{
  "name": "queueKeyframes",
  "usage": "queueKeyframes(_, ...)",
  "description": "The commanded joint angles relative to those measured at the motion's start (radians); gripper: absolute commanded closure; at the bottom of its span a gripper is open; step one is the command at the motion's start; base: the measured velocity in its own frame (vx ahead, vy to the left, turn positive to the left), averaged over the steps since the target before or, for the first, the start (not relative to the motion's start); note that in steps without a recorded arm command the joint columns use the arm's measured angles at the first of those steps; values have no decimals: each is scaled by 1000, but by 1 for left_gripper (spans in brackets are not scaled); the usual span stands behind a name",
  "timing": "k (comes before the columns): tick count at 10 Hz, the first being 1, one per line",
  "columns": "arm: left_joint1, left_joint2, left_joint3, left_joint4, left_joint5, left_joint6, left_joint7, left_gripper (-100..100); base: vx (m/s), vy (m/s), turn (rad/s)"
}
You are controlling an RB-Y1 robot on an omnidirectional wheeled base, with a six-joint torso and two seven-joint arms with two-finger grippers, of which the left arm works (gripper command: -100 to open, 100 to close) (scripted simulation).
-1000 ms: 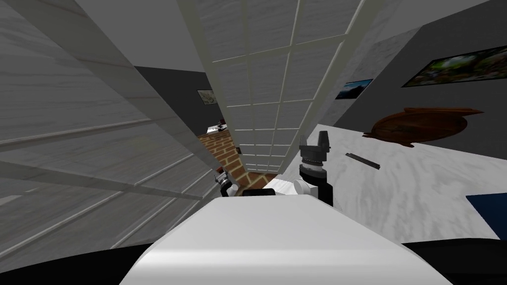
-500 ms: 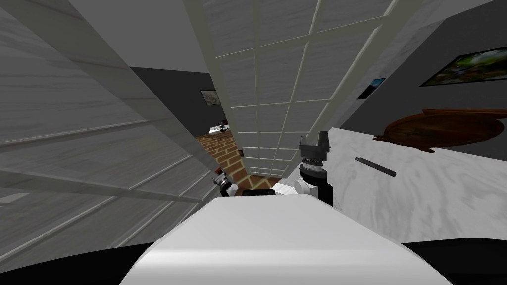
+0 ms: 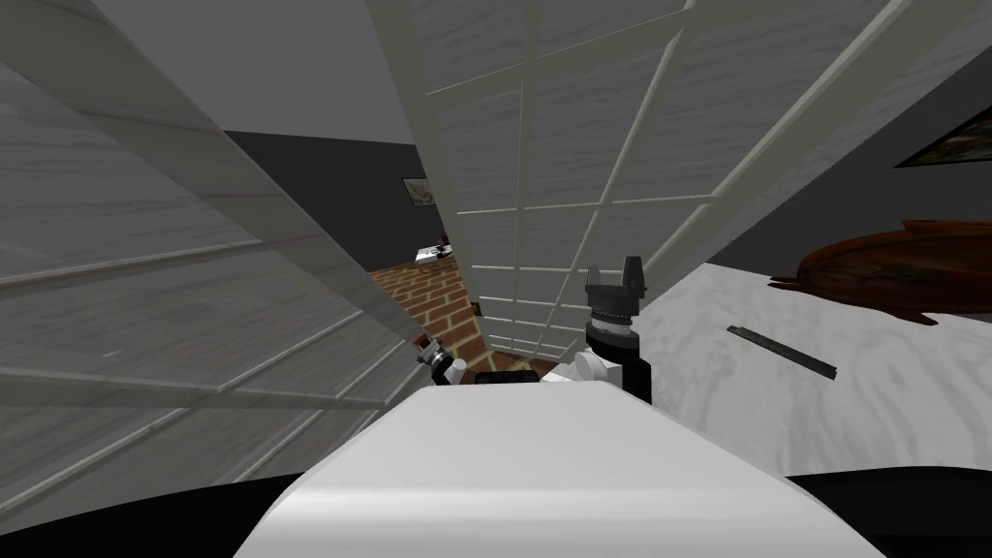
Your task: Push the door open
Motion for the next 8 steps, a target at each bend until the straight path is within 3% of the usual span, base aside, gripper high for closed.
queueKeyframes(1, 0, 0, 0, 0, 0, 0, 0, 100, 82, -20, 50)
queueKeyframes(8, -13, 51, 24, 17, 23, -25, -8, 100, -154, 51, -110)
